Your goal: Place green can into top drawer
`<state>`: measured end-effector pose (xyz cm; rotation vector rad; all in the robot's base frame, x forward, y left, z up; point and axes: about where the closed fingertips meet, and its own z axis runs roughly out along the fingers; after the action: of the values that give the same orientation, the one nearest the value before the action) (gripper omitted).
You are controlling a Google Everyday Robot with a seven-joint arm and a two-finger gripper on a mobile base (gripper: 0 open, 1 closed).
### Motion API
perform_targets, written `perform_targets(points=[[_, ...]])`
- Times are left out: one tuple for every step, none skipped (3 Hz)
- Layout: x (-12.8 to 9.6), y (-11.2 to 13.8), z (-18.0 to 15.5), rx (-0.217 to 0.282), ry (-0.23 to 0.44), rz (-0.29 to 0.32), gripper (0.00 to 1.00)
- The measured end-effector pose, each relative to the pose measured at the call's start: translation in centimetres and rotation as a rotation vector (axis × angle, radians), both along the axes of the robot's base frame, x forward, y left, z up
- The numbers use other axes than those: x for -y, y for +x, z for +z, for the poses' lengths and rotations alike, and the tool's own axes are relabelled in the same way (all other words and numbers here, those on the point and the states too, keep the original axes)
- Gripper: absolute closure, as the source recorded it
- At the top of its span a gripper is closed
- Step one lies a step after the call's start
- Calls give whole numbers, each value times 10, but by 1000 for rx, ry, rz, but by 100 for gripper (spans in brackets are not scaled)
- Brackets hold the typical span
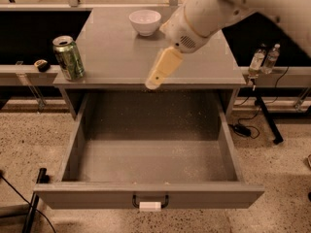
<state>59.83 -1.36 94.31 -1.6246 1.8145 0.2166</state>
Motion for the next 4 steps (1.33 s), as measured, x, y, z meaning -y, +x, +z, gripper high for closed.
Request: perform_targets(points=[[-6, 18, 14, 61, 56, -45, 0], [-6, 18, 14, 63, 55, -44, 0], [-38, 30, 9, 77, 120, -9, 0], [-100, 59, -4, 109, 247, 33, 0]])
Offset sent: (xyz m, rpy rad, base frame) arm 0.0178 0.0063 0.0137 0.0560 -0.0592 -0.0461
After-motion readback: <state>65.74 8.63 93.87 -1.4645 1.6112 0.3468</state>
